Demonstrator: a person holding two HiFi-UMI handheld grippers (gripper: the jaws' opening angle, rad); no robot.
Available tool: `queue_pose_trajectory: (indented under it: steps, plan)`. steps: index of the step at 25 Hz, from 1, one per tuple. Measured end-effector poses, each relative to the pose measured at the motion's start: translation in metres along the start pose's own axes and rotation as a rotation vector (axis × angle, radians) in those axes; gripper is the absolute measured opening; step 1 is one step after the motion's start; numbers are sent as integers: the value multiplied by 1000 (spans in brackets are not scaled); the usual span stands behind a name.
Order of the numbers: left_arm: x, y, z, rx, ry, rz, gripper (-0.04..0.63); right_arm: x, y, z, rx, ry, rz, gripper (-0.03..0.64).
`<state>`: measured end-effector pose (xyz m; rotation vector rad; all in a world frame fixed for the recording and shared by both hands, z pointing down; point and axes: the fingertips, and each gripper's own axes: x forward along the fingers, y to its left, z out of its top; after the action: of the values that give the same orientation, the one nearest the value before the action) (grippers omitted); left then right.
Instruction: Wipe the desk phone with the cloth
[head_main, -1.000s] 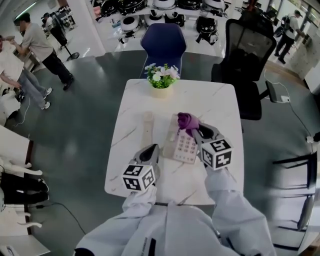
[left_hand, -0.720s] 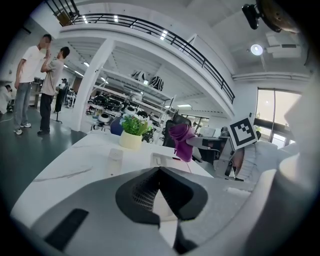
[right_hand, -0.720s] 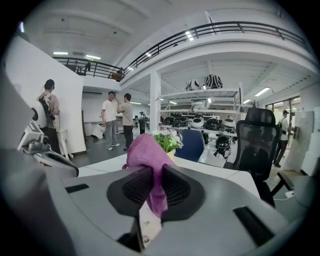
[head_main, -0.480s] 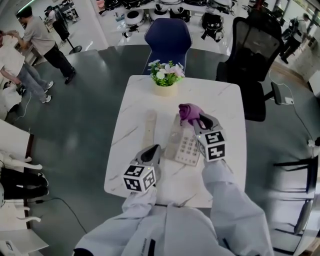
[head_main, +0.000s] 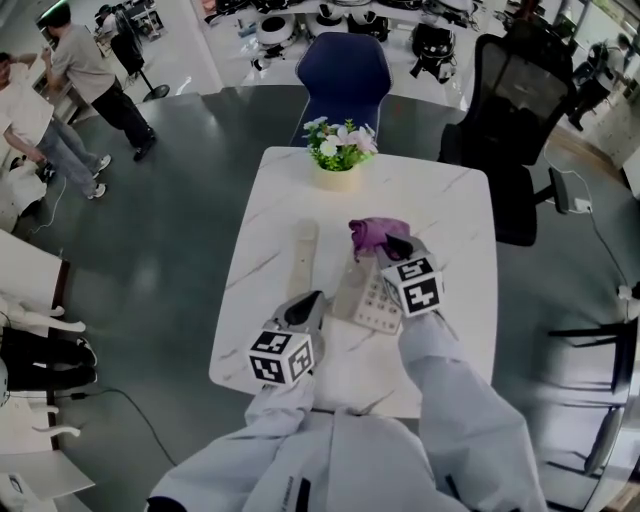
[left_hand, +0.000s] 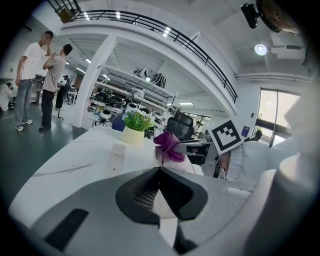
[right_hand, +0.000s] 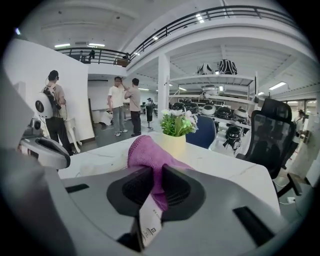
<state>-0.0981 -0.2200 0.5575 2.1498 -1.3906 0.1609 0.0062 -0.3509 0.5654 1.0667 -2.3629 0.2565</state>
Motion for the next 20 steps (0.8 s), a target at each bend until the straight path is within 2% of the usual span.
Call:
queue_pose_trajectory:
  steps: [7,20]
  plan:
    - [-2,-4,-2,27,7,-14,-2,6,11,-15,24,73,47,35]
    - [-8,-10,-2,39,1,-36,-2,8,25,-22,-1,119,84,35]
